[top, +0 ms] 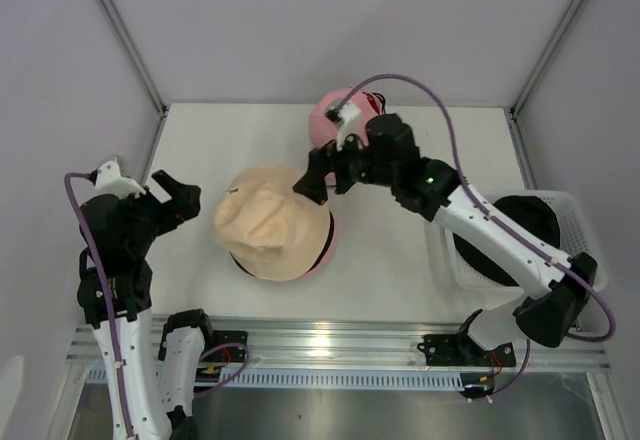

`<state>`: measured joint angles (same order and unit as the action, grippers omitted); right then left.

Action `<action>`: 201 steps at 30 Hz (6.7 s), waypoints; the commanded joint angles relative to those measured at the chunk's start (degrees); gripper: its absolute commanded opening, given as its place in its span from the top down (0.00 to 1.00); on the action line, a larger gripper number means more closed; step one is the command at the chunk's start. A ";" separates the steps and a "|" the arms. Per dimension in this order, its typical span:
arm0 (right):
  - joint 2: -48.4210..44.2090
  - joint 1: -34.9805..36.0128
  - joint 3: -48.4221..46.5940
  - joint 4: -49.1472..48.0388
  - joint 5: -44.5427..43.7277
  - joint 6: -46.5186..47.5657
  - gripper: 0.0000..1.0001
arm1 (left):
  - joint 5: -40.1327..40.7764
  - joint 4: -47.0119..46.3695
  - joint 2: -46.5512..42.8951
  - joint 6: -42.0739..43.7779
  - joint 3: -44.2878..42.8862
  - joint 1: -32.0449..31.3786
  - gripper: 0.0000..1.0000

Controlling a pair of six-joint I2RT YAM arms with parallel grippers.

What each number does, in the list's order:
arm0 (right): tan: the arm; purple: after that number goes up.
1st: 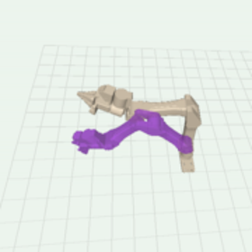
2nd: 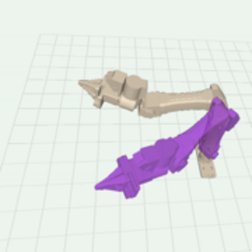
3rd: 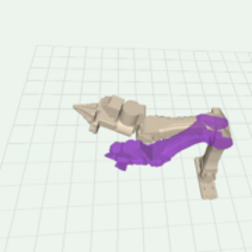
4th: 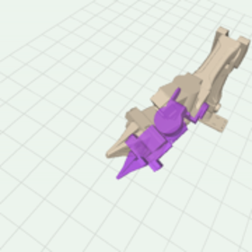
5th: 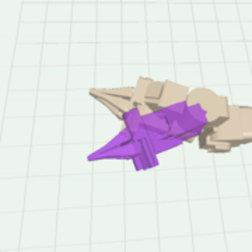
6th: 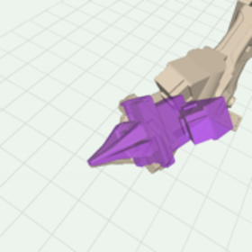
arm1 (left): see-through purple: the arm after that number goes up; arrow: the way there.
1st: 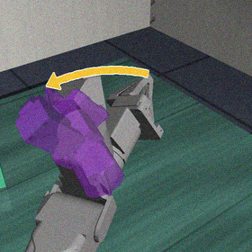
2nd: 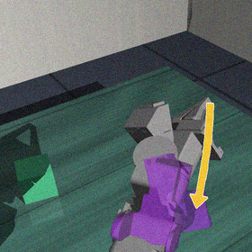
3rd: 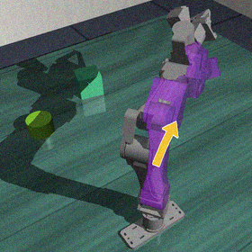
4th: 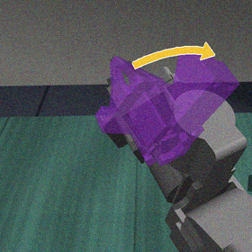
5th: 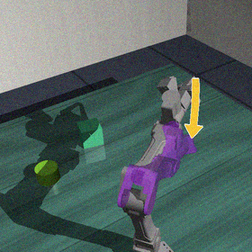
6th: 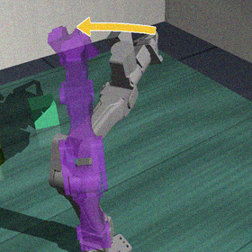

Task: Stack the hats

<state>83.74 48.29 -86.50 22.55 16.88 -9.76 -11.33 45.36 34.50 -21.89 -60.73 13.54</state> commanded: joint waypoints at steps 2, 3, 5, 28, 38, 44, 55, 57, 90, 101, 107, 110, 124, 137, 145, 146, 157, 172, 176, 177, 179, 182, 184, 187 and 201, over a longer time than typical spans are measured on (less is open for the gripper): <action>-6.48 -10.84 6.06 -7.66 4.38 -13.15 0.03 | -7.92 -2.03 1.45 0.98 0.69 0.43 0.00; -6.92 -12.07 9.82 -9.08 4.91 -14.14 0.03 | -7.92 -2.64 1.45 0.19 1.05 0.43 0.01; -6.84 -14.71 12.75 -11.63 6.40 -15.63 0.03 | -6.96 -3.61 1.80 -1.66 2.81 0.43 0.00; 2.21 -11.56 22.69 -26.50 14.76 -25.31 0.29 | -1.94 -4.85 6.63 -2.54 2.46 0.43 0.01; 3.36 -11.03 21.46 -23.07 12.04 -23.11 1.00 | -0.27 -5.46 7.69 -2.54 2.28 0.52 0.01; 1.77 -14.01 27.08 -28.43 6.85 -29.52 1.00 | 0.26 -7.57 9.09 -9.38 7.10 0.52 0.01; 8.10 -14.72 30.25 -29.93 5.97 -32.96 1.00 | -4.47 -17.05 9.71 -17.57 17.64 0.52 0.01; 8.36 -14.37 28.85 -28.71 5.79 -31.64 1.00 | -11.41 -24.05 8.22 -16.87 19.41 0.44 0.03; 16.54 -14.37 18.91 -20.35 9.31 -28.12 1.00 | -29.01 -44.66 16.30 -19.59 28.74 0.52 0.66; 16.63 -14.81 18.56 -19.12 8.69 -28.12 1.00 | -19.18 -35.62 16.21 -17.49 28.47 0.43 0.99; 16.62 -15.07 17.86 -15.09 6.41 -26.37 1.00 | -12.05 -31.31 17.09 -17.84 28.21 0.35 0.99; 18.11 -15.33 16.98 -12.18 6.49 -25.14 1.00 | -8.72 -30.69 18.67 -17.84 28.91 0.43 1.00; 16.27 -15.33 16.28 -10.42 6.58 -23.90 1.00 | -10.81 -20.09 8.04 -11.96 18.82 0.08 0.25; 17.50 -14.98 14.96 -10.07 8.34 -23.90 1.00 | -32.71 -28.93 5.13 -11.60 25.04 0.43 0.28; 18.12 -14.98 14.08 -9.45 8.69 -23.46 1.00 | -33.75 -34.37 8.03 -13.18 29.00 0.43 0.30; 18.21 -14.98 13.82 -9.36 8.69 -23.46 1.00 | -34.45 -35.33 8.30 -14.05 29.44 0.35 0.33; 19.88 -14.89 11.97 -8.75 9.22 -23.82 1.00 | -30.19 -38.61 9.18 -19.15 30.76 0.43 0.99; 18.03 -15.51 14.16 -3.56 8.34 -24.43 1.00 | -6.25 -24.71 13.57 -30.23 32.51 0.96 0.99; 18.47 -15.51 16.01 -5.05 8.51 -24.87 1.00 | -6.16 -25.76 15.15 -30.41 35.68 0.96 0.99; 18.56 -15.42 16.71 -5.75 8.60 -24.96 1.00 | -6.07 -25.76 15.24 -30.32 36.64 1.05 0.99; 18.82 -15.16 17.15 -5.93 8.08 -24.61 1.00 | -5.89 -25.24 15.16 -29.88 38.31 0.96 0.99; 18.91 -14.63 18.56 -6.28 7.11 -24.34 1.00 | -4.59 -24.01 13.67 -28.92 39.98 1.05 0.99; 19.09 -14.37 19.69 -6.64 7.02 -24.52 1.00 | -3.35 -23.57 13.66 -28.12 40.51 0.96 0.99; 19.00 -14.19 20.14 -6.46 7.02 -24.43 1.00 | -3.08 -23.04 14.01 -26.80 41.30 1.05 0.99; 23.03 -13.40 2.69 4.16 4.74 -12.66 1.00 | -5.45 -15.83 5.13 -19.25 27.25 0.96 0.67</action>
<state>103.18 35.03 -76.23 19.42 24.21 -28.71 -19.64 26.22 39.75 -45.50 -28.75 13.82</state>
